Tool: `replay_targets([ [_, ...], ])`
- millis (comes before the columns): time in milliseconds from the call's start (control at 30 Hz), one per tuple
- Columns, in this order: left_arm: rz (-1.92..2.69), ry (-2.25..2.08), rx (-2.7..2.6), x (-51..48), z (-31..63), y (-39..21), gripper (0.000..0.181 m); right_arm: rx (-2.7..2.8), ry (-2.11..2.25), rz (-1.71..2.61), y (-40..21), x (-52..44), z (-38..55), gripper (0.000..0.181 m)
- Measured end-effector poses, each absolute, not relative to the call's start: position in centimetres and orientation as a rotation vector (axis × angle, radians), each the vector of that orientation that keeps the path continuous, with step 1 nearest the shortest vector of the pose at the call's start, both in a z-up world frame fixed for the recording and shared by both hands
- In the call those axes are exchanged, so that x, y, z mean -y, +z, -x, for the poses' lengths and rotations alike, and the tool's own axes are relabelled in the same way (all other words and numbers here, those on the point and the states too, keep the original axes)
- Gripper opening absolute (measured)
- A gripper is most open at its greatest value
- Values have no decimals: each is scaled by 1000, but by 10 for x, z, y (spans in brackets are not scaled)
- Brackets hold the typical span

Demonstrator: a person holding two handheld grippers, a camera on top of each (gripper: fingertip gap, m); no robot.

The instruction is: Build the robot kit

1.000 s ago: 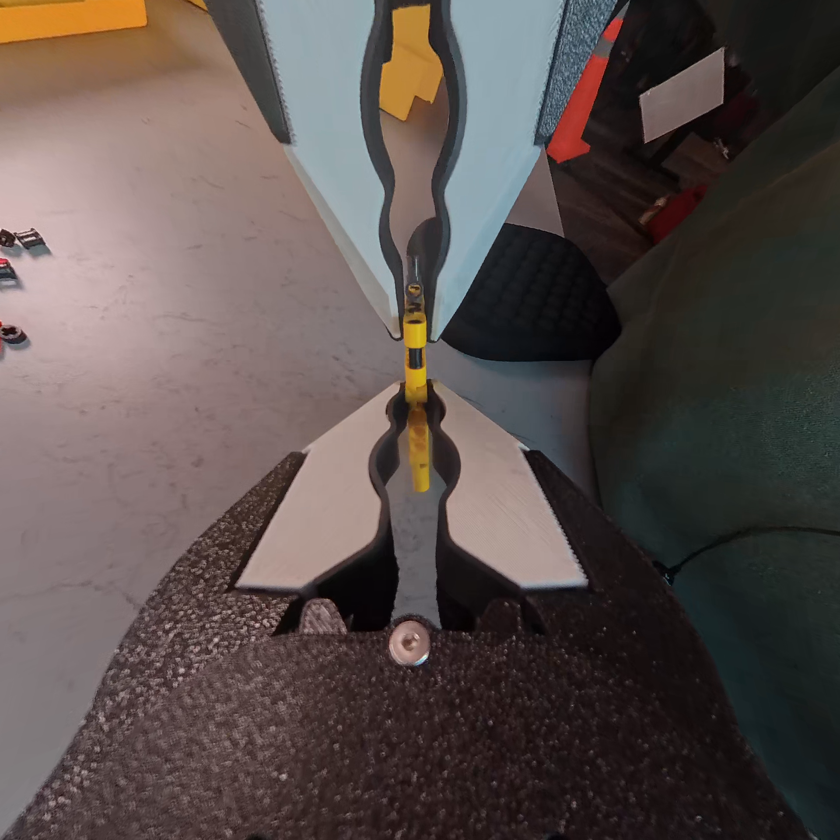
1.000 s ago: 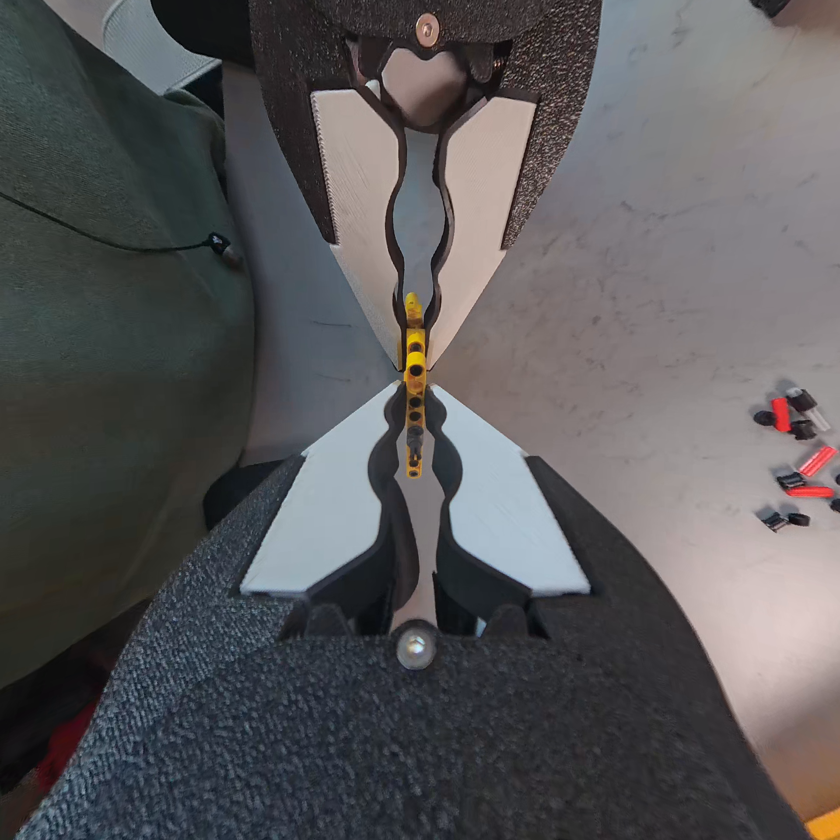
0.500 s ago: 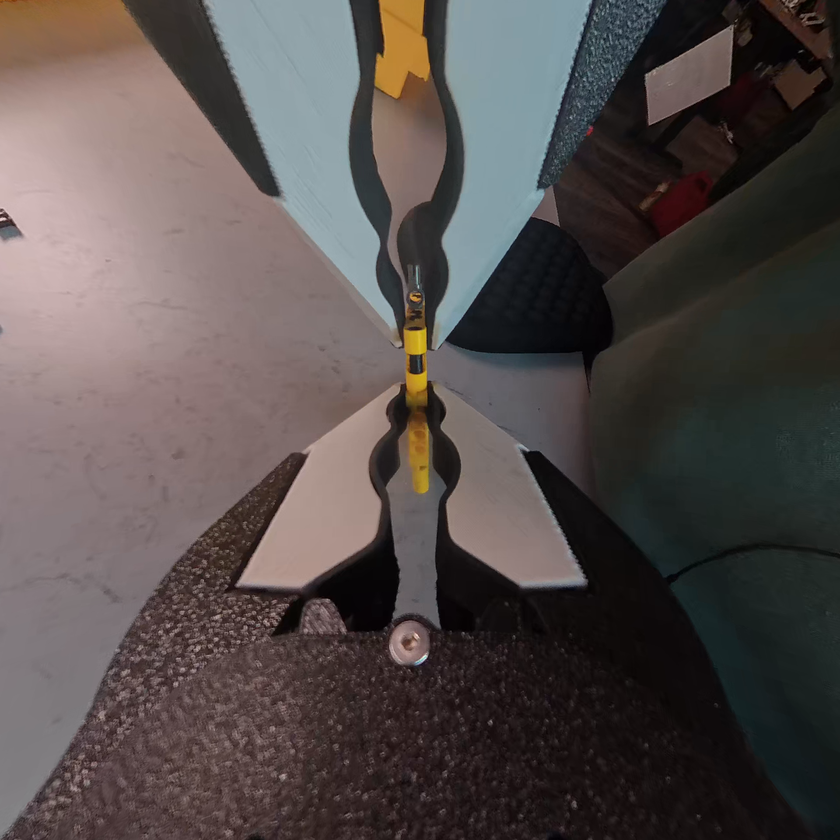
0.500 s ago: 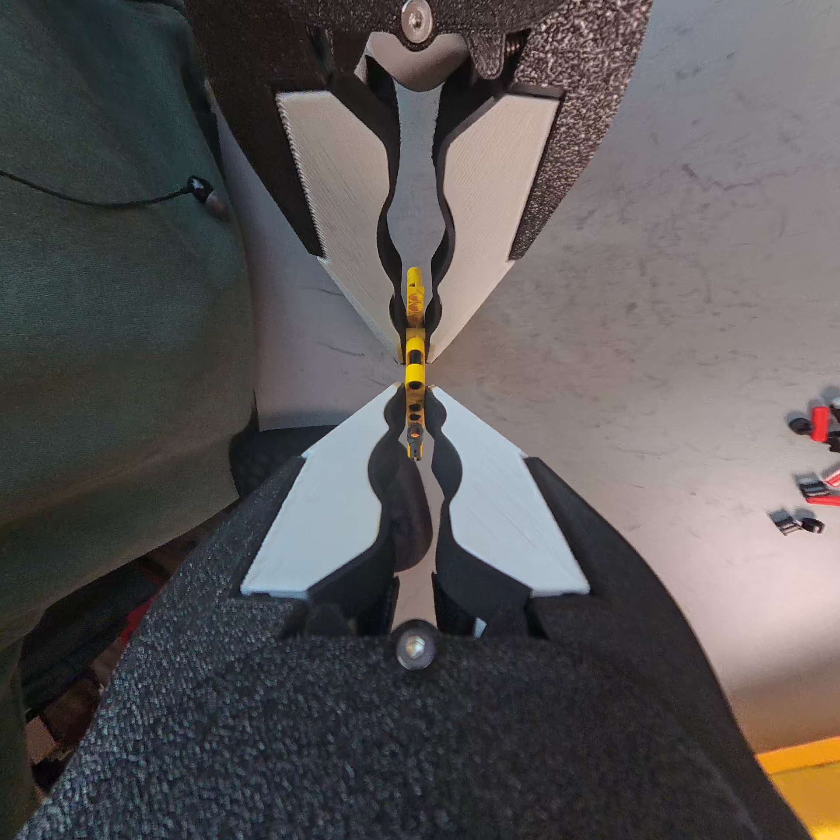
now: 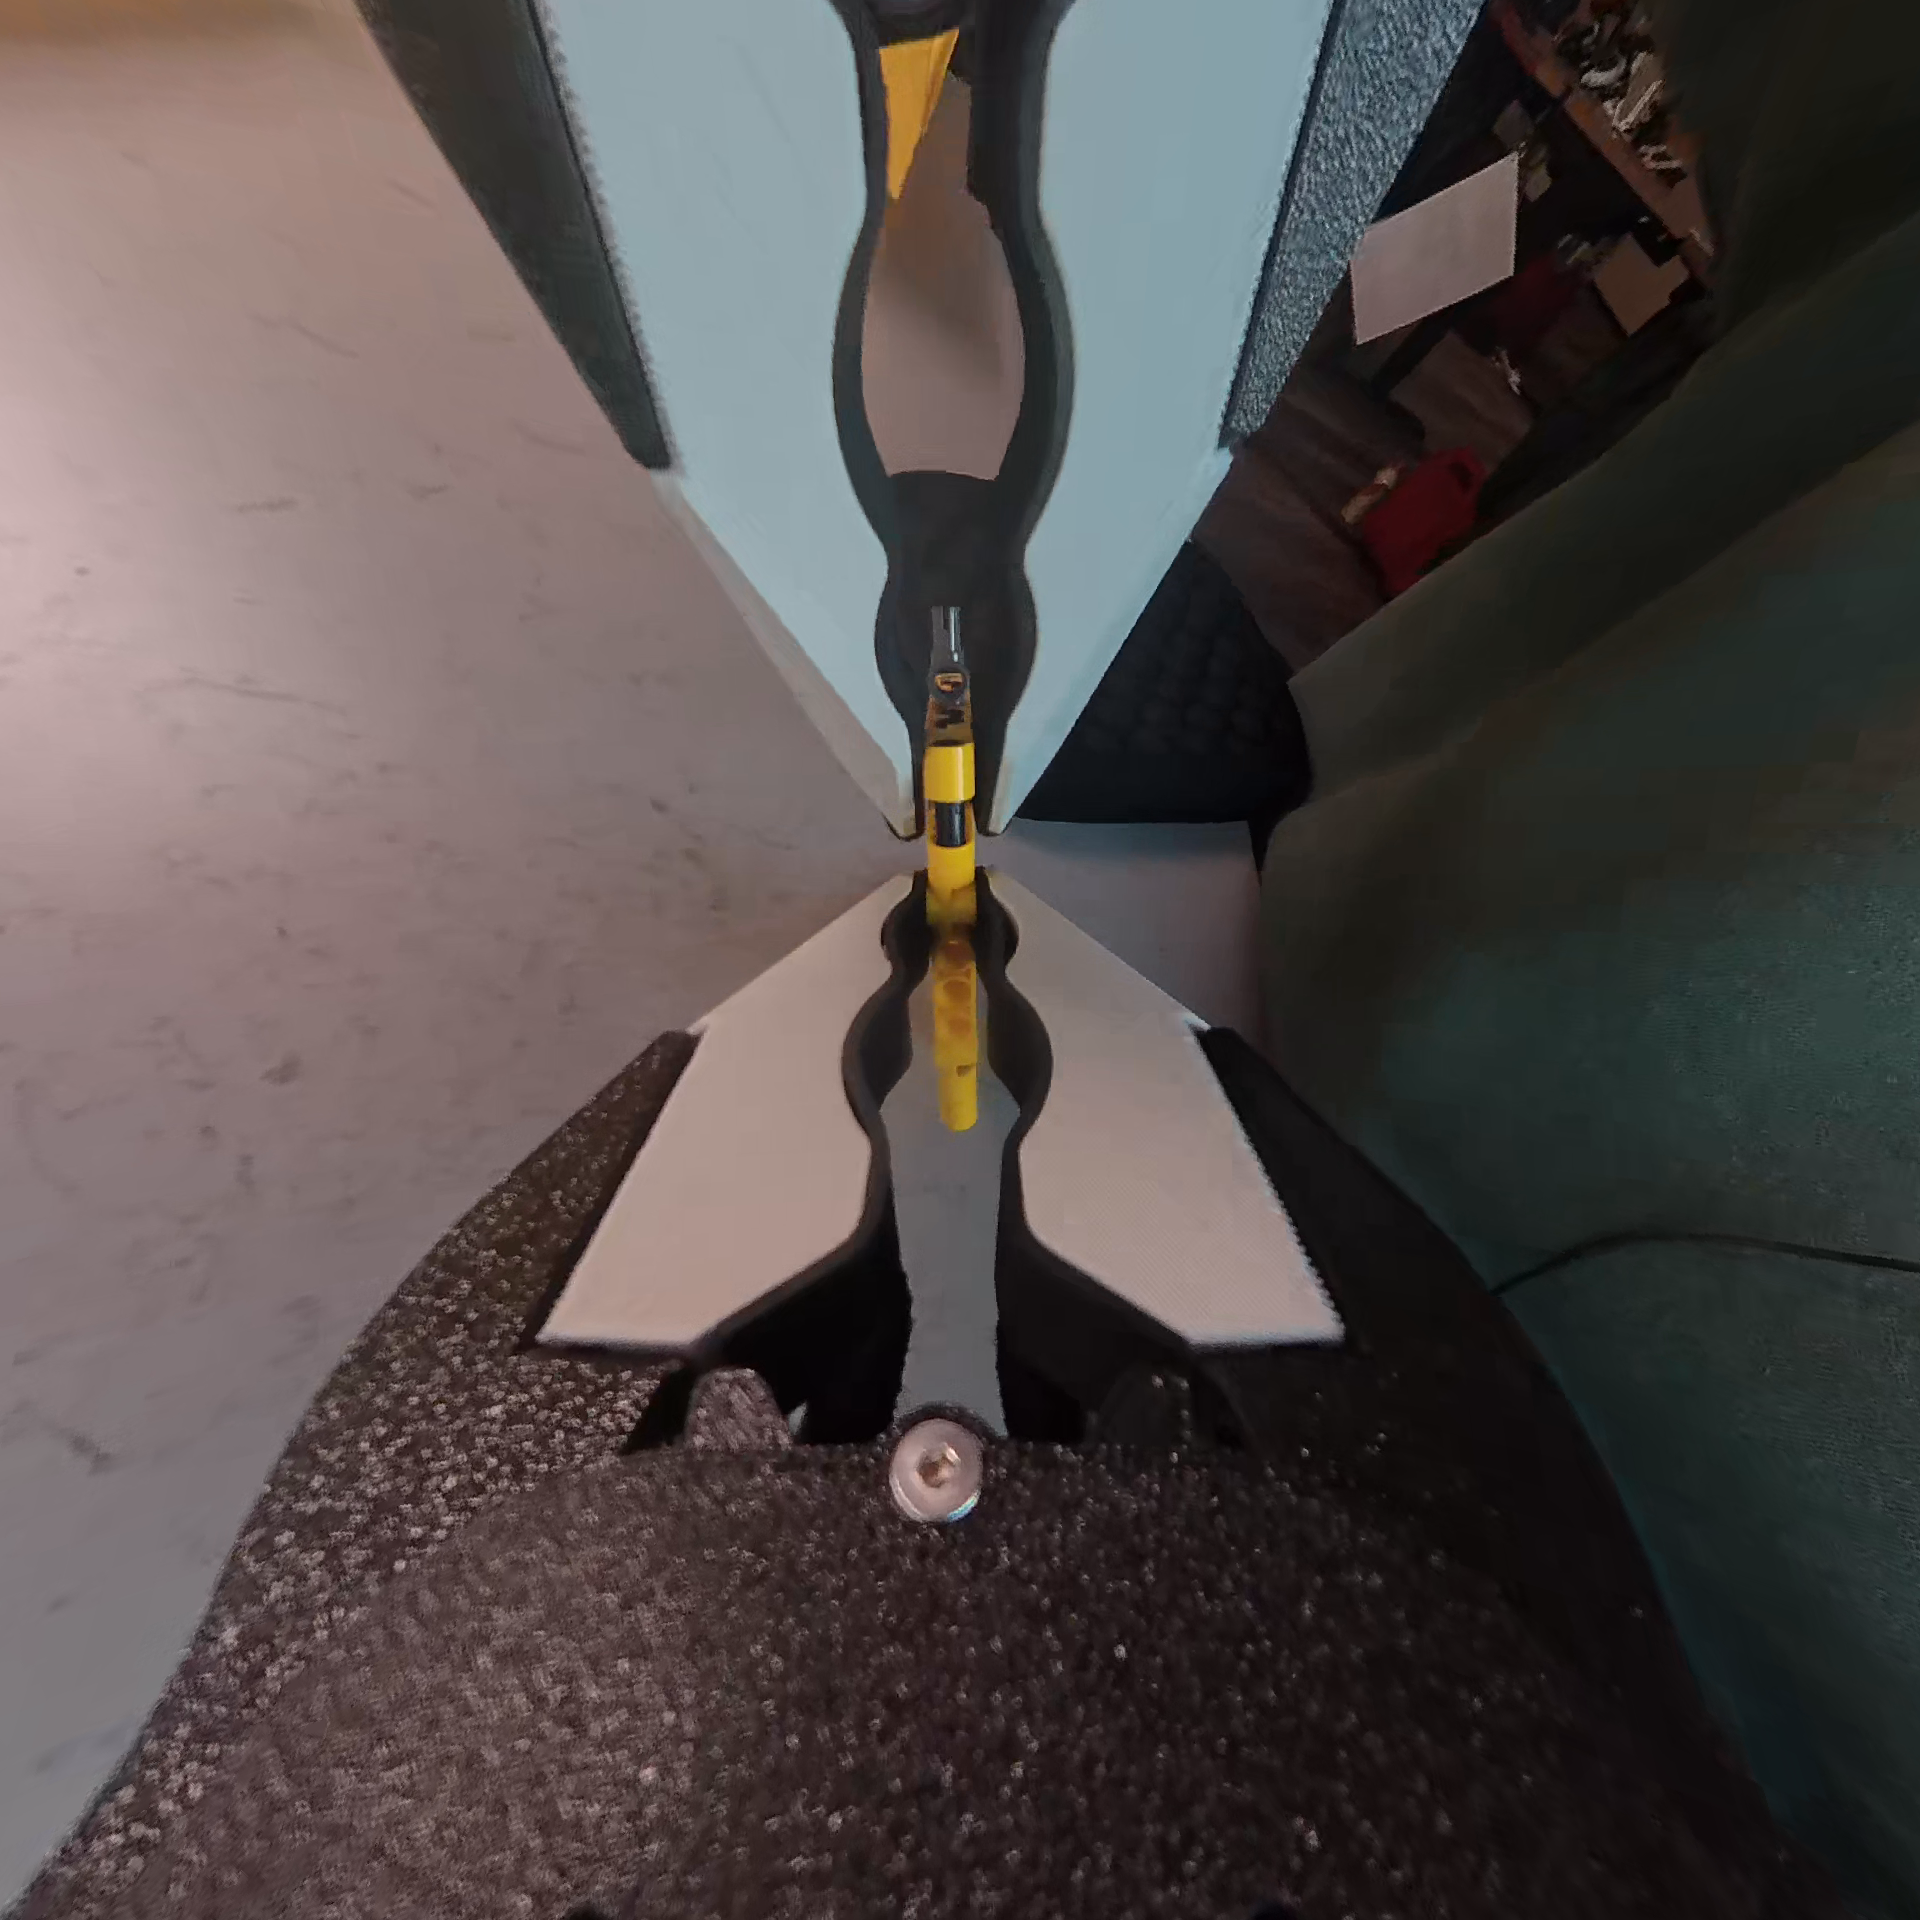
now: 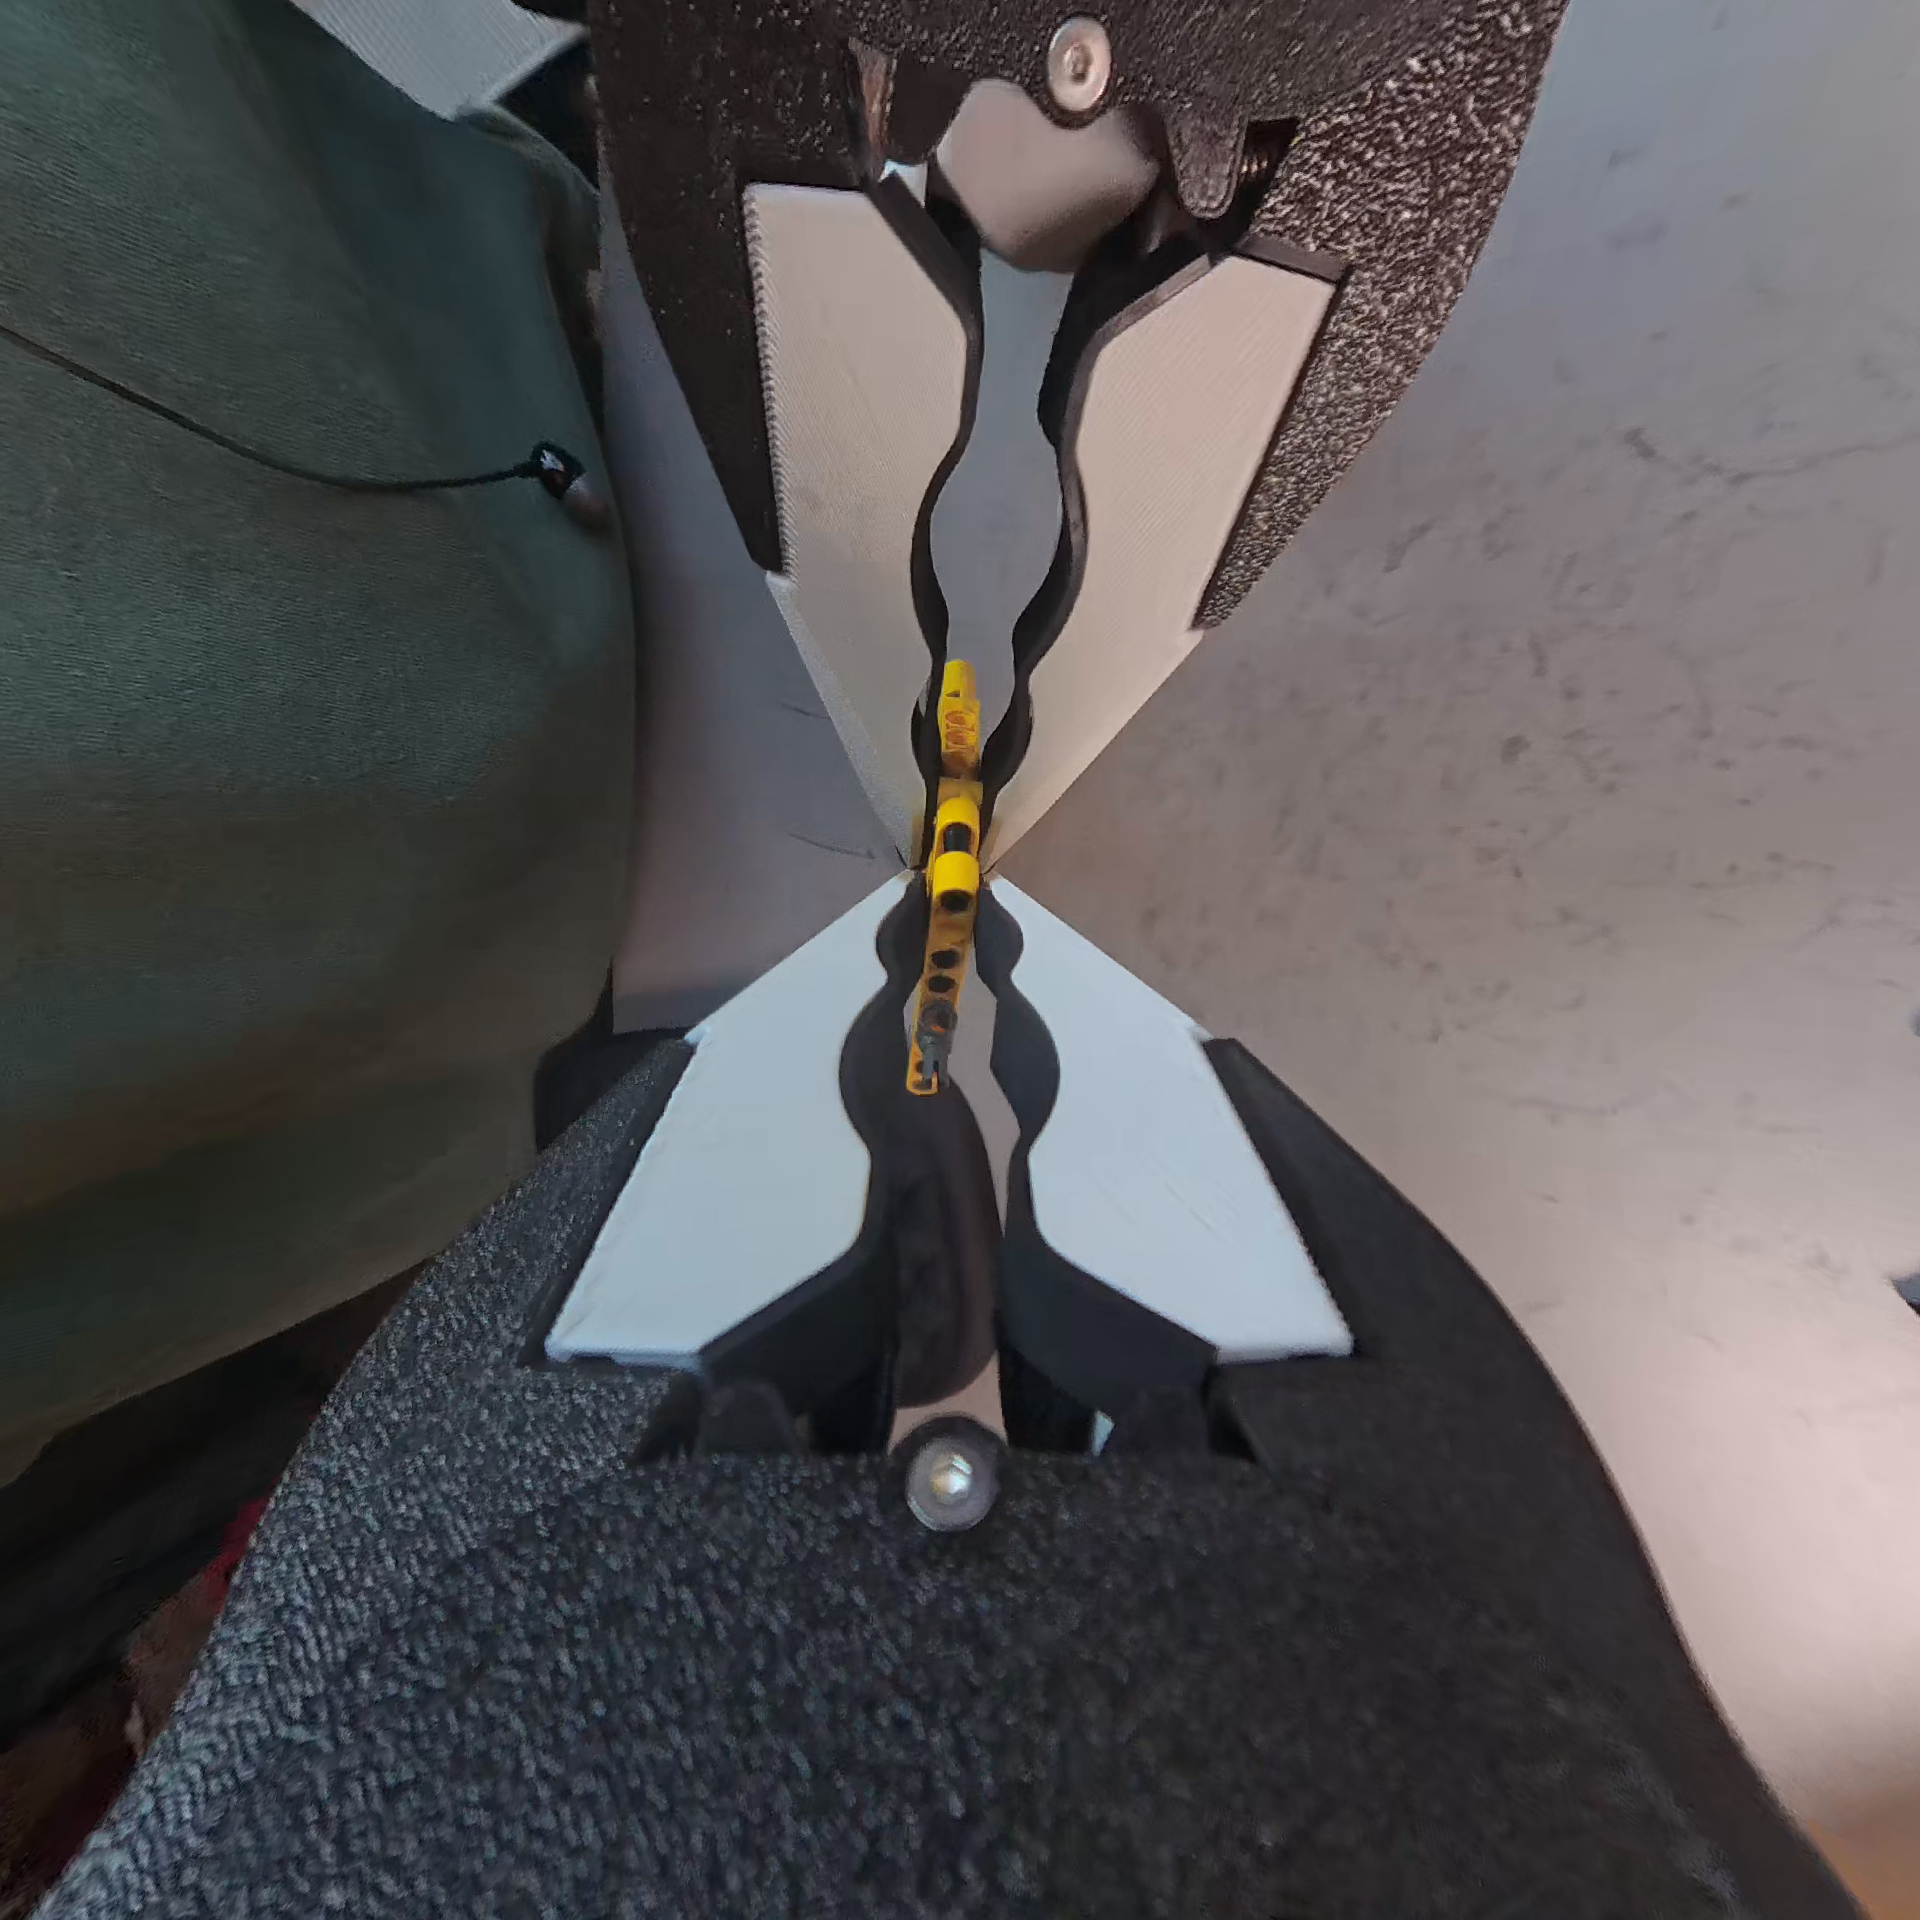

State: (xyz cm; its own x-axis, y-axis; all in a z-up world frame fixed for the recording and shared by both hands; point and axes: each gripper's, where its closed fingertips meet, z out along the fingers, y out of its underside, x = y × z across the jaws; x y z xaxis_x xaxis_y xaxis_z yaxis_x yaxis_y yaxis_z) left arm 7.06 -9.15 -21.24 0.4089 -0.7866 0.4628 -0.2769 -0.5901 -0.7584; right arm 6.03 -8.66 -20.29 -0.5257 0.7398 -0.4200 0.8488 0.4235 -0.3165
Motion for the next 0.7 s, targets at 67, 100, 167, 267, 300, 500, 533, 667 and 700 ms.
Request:
replay_targets([
  [67,2081,-1151,-891,92,-70,-213,7,-2452,-805,-1423,-201,83,-60,12],
  [100,2086,-1149,-889,92,-69,-215,7,-2455,-823,-1435,-200,80,-61,14],
  [167,2088,-1161,-880,91,-69,-215,6,-2445,-892,-1457,-195,77,-62,15],
  [267,2089,-1170,-873,90,-69,-216,6,-2422,-1038,-1515,-187,74,-56,14],
  [300,2089,-1174,-870,90,-69,-216,6,-2412,-1079,-1533,-185,74,-53,13],
  [500,2106,-1199,-859,90,-70,-217,6,-2455,-1089,-1541,-188,75,-50,4],
  [533,2113,-1203,-866,91,-72,-218,6,-2447,-1068,-1533,-188,76,-51,4],
  [667,2133,-1248,-890,97,-77,-219,6,-2480,-930,-1418,-189,84,-59,0],
  [700,2133,-1249,-890,97,-76,-219,5,-2503,-893,-1400,-189,84,-58,0],
])
